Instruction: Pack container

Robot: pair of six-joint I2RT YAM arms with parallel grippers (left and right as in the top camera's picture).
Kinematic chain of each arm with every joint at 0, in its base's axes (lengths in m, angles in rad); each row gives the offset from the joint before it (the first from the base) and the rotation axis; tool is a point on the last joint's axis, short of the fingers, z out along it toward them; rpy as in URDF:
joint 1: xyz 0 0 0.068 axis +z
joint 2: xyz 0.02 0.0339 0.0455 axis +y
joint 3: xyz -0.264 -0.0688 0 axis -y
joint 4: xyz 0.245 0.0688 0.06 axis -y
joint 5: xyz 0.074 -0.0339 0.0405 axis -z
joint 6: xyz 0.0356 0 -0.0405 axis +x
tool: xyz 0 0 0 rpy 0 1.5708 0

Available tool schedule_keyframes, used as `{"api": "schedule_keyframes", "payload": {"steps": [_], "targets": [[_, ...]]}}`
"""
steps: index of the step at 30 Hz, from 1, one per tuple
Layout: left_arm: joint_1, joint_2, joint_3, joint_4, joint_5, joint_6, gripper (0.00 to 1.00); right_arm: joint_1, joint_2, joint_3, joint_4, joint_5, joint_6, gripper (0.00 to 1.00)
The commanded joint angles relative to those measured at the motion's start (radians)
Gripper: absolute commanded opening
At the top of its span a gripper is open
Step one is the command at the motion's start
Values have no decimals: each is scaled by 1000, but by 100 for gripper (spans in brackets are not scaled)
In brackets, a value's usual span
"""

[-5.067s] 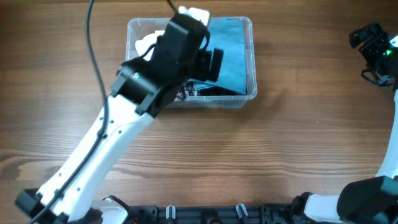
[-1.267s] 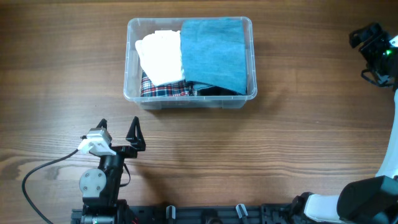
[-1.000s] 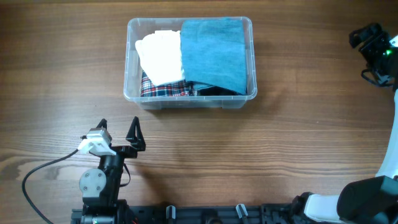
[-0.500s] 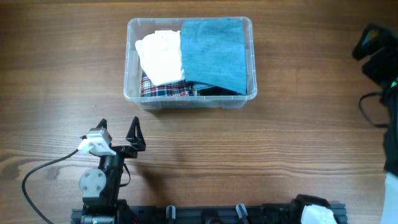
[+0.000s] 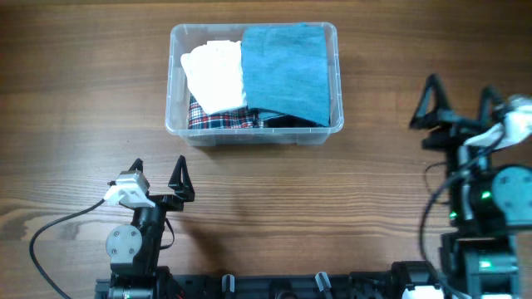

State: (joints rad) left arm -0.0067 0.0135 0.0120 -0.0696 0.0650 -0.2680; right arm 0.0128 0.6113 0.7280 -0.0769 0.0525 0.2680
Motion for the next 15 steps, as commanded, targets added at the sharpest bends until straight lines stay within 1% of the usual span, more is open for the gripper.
{"api": "schedule_keyframes", "payload": {"steps": [1,3,6,11,15], "targets": [[-5,-11,-6,-4,-13,-1,100,7,-113,-208,179,-102,-37,100],[-5,-11,-6,-4,-13,-1,100,7,-196,-361,317,-133,-37,100],[-5,-11,-6,-4,-13,-1,100,7,-295,-504,406,-143,-36,100],[-5,-11,-6,-4,-13,-1,100,7,-449,-646,405,-143,-40,99],[-5,-11,-6,-4,-13,-1,100,7,-499,-703,405,-143,-40,100]]}}
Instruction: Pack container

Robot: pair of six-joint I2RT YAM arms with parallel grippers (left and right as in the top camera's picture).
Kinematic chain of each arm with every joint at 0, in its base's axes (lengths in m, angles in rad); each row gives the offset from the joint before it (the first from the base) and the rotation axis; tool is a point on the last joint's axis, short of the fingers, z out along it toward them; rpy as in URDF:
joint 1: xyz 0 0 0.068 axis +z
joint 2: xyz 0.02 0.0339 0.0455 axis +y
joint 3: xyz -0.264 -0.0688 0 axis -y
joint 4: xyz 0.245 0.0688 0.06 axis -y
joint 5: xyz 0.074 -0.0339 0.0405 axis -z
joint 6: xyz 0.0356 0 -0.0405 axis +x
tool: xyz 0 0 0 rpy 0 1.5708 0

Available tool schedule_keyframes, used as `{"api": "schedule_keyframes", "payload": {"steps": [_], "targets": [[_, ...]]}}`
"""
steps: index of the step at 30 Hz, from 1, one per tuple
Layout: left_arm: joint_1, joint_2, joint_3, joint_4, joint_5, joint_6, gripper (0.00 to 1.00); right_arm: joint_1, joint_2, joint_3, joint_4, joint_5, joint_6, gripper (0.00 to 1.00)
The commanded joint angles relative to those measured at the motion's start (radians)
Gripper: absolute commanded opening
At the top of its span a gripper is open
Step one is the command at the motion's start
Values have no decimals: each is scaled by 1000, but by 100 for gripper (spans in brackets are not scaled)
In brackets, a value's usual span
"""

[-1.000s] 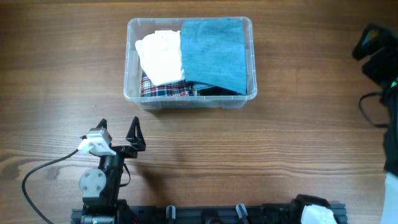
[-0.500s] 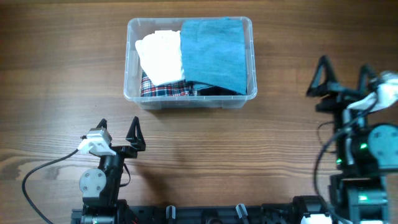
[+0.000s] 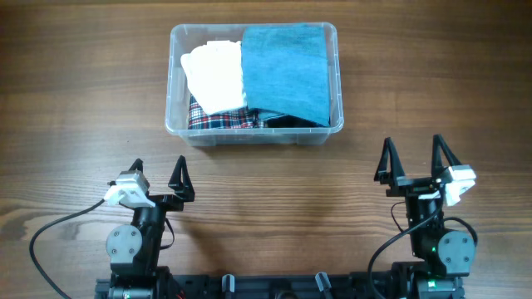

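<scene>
A clear plastic container (image 3: 176, 79) stands at the back middle of the wooden table. Inside it lie a folded blue cloth (image 3: 287, 71) on the right, a white cloth (image 3: 214, 75) on the left, and a plaid cloth (image 3: 220, 120) showing beneath them at the front. My left gripper (image 3: 158, 173) is open near the front left edge, holding nothing. My right gripper (image 3: 411, 159) is open near the front right edge, also holding nothing. Both are well apart from the container.
A black cable (image 3: 62, 224) runs from the left arm across the front left of the table. The arm bases (image 3: 133, 249) sit at the front edge.
My right gripper has moved from the far right at mid-table to the front right, nearer the edge and further left. The left gripper and the container's contents are unchanged.
</scene>
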State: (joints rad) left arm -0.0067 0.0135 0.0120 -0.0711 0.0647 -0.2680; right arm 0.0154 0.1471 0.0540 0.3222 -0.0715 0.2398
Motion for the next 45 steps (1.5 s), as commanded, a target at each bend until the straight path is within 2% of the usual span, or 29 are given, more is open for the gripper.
{"api": "schedule_keyframes", "payload": {"steps": [1,8,13,22,29,45], "targets": [[-5,-11,-6,-3,-13,-2,100,5,-46,-47,6,-19,-11,100],[-5,-11,-6,-3,-13,-1,100,4,-144,-49,-228,-11,-31,100],[-5,-11,-6,-3,-13,-1,100,4,-144,-49,-319,-11,-31,100],[-5,-11,-6,-3,-13,-1,100,4,-144,-49,-321,-4,-171,100],[-5,-11,-6,-3,-13,-1,100,4,-143,-49,-321,3,-217,100],[-5,-11,-6,-3,-13,-2,100,4,-116,-49,-320,3,-220,100]]}}
